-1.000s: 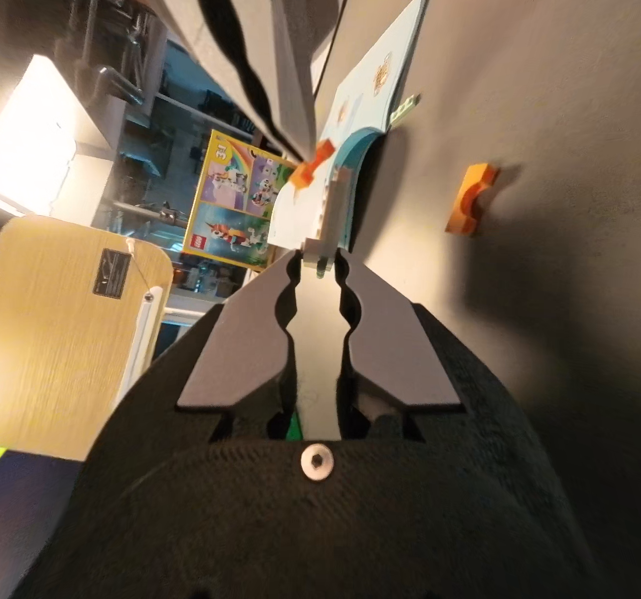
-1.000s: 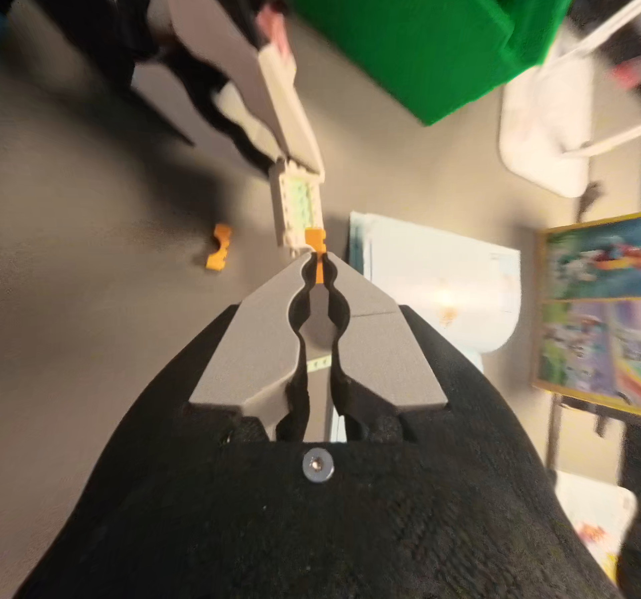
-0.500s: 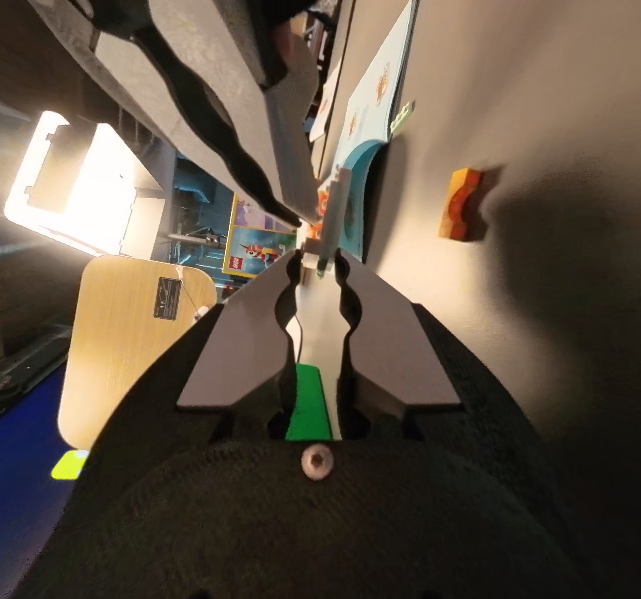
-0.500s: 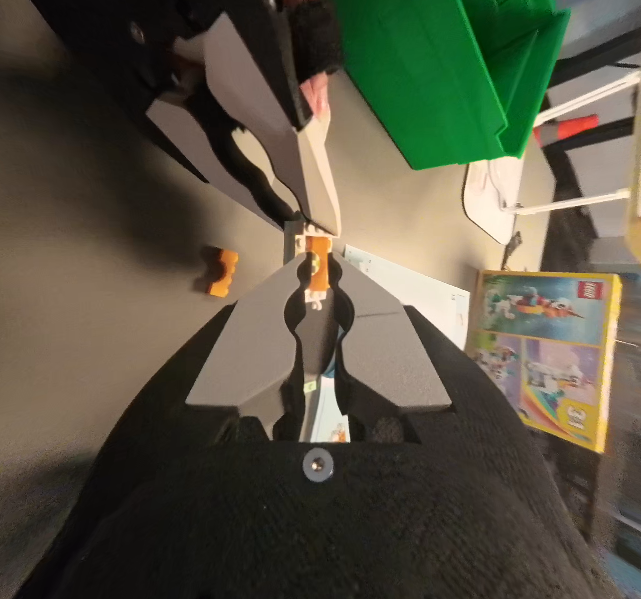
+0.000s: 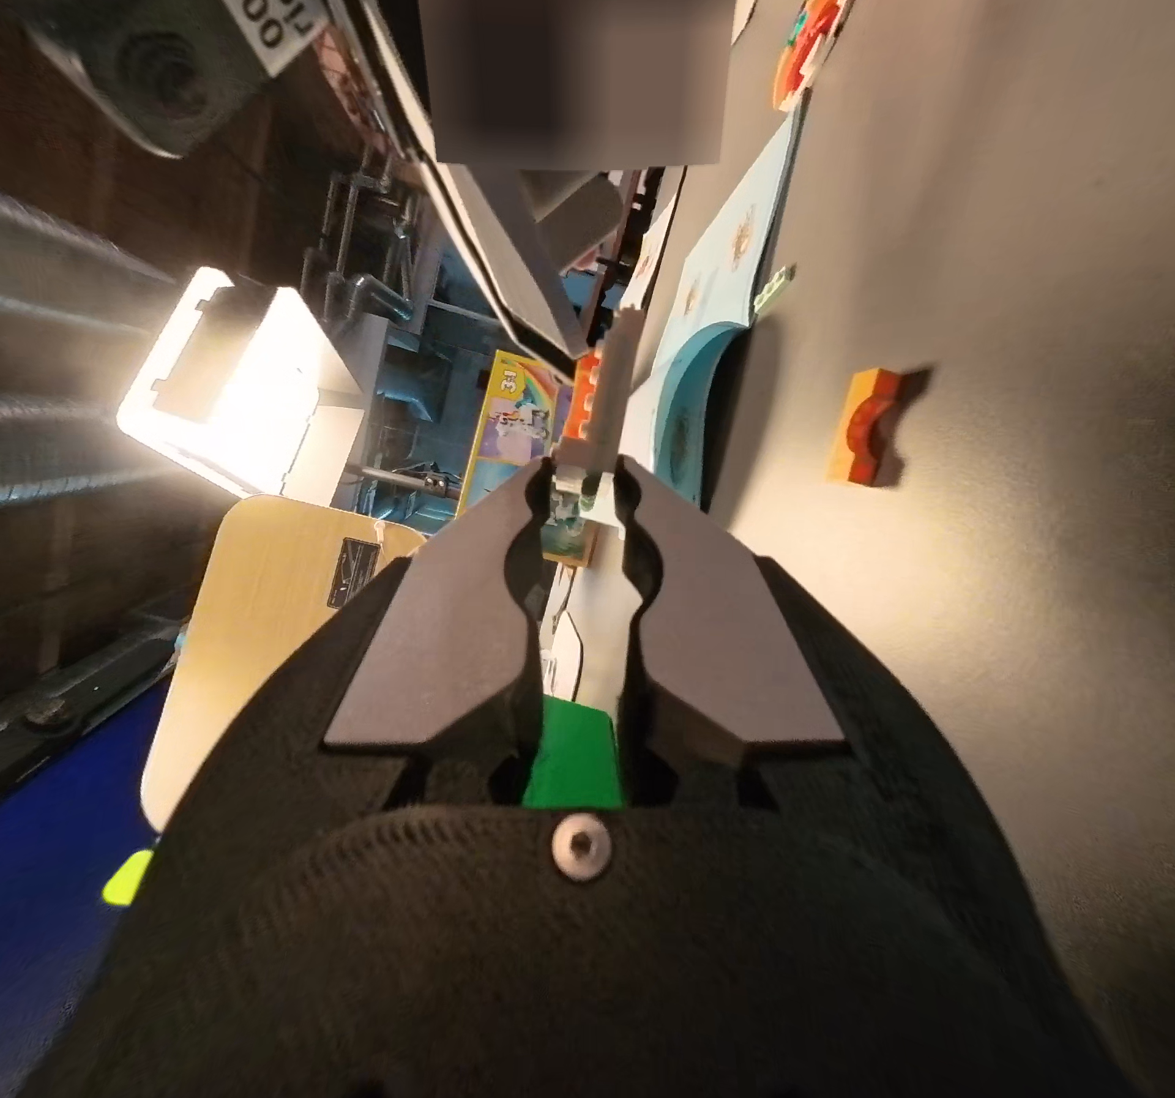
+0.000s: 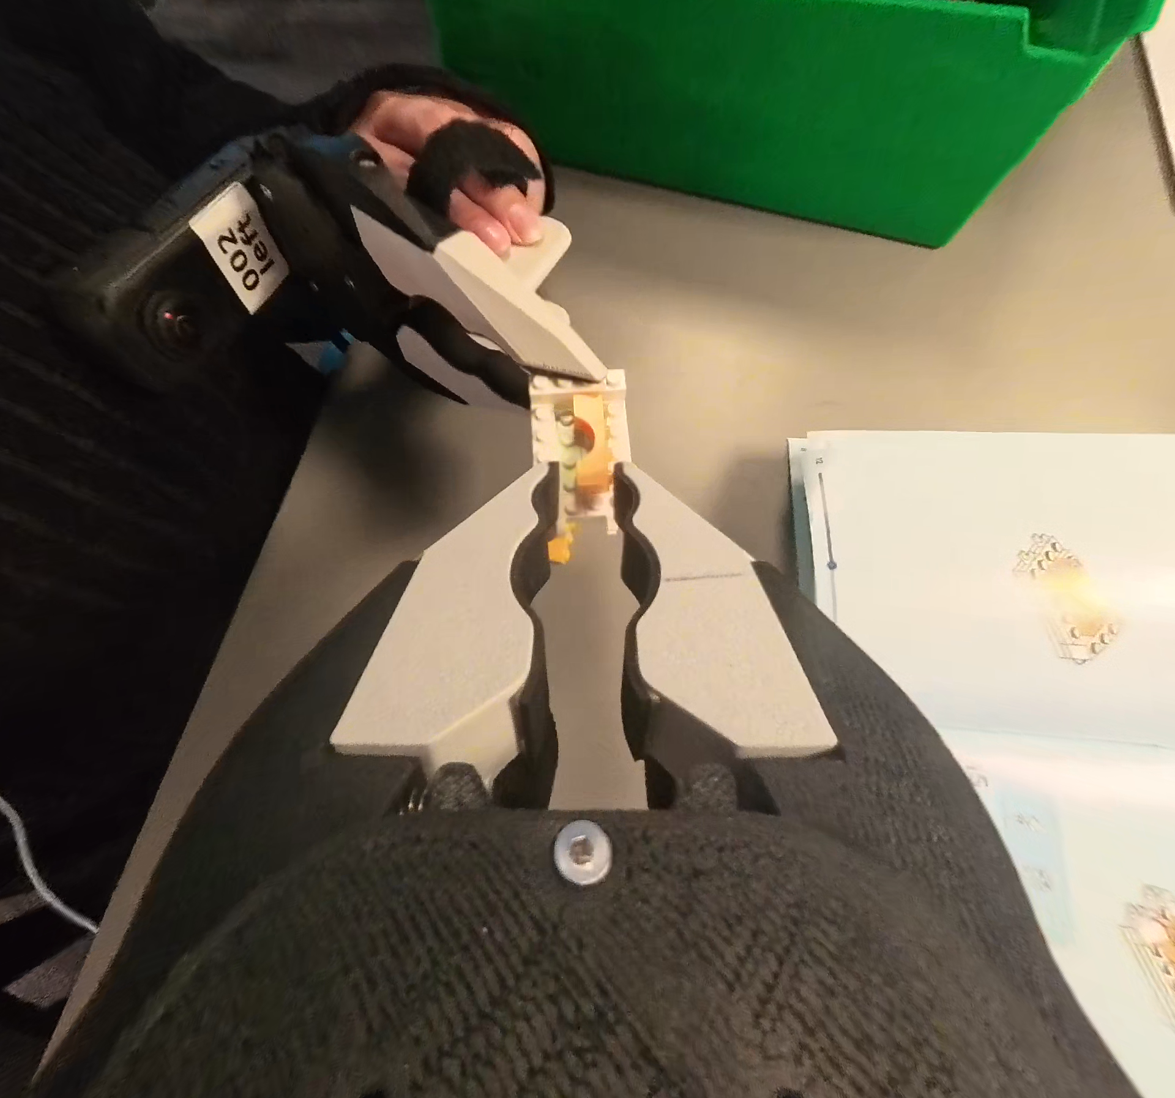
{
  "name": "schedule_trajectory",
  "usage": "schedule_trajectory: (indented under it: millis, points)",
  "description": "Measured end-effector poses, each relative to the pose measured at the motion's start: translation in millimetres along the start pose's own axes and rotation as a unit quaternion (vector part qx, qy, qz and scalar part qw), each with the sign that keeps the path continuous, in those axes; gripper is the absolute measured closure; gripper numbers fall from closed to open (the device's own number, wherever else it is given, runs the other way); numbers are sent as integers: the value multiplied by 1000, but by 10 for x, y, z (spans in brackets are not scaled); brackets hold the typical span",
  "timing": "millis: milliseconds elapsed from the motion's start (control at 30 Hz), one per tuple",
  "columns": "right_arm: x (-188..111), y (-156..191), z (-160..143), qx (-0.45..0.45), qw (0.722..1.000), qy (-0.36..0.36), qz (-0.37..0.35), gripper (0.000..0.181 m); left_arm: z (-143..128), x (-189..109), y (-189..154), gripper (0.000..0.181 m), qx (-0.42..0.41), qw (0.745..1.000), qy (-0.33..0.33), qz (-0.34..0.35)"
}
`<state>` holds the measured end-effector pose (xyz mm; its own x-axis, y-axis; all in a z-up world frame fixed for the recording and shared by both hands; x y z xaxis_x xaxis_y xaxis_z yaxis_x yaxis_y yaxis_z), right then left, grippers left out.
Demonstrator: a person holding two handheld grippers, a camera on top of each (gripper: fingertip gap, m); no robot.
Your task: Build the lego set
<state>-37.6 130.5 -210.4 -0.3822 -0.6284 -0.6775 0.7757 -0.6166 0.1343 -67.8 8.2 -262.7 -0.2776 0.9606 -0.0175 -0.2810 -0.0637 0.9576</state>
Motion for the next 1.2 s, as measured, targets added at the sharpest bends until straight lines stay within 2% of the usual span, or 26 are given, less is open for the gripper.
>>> schedule_trajectory:
  millis: [133, 233, 300, 433, 567, 600, 667, 700, 733, 833, 1033, 1100, 1200]
  points:
    - [13, 15, 0, -22, 1000, -6, -10, 172, -3, -6, 8, 163, -11, 1000, -6, -4]
    - [0, 65, 33, -112, 991, 11, -69, 175, -10, -8, 23, 163, -23, 1000, -8, -7]
    - [-14, 132, 71, -217, 967, 29, -134, 179, -13, -11, 29, 163, -31, 999, -12, -11]
    - [33, 275, 85, -393, 886, 98, -227, 181, -5, -19, 36, 163, -38, 999, -18, -14]
    - [11, 314, 86, -391, 889, 89, -223, 181, 5, -32, 44, 163, -38, 999, -24, -11]
    - [-10, 314, 89, -399, 883, 86, -230, 181, 7, -35, 48, 163, -40, 999, -25, -10]
    - [-23, 339, 92, -447, 851, 99, -256, 181, 4, -35, 49, 163, -40, 999, -25, -11]
    - [-8, 364, 91, -458, 844, 105, -257, 181, 5, -37, 49, 163, -39, 999, -26, -11]
    - [8, 387, 93, -450, 852, 105, -248, 181, 9, -41, 50, 163, -37, 999, -28, -10]
    - [-16, 385, 119, -374, 901, 66, -208, 175, 21, -53, 55, 163, -34, 999, -33, -5]
    - [-128, 261, 120, -151, 984, -24, -87, 165, 27, -79, 86, 163, -33, 999, -39, 9]
    - [-123, 228, 99, -65, 997, -42, -31, 165, 31, -85, 92, 163, -32, 999, -41, 13]
    - [-88, 195, 68, 16, 998, -53, 16, 165, 32, -90, 94, 163, -31, 999, -42, 14]
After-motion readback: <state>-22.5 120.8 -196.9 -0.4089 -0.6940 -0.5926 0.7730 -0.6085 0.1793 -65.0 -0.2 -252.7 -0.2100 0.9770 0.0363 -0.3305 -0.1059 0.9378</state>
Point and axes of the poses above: each gripper's, where its closed fingertips meet, x out along the fingers, z out of its top, y = z × x across the jaws, the point moved 7 cm from there along -x, back along the fingers, and after that the axes turned 4 degrees about y, right-handed, at the moved point
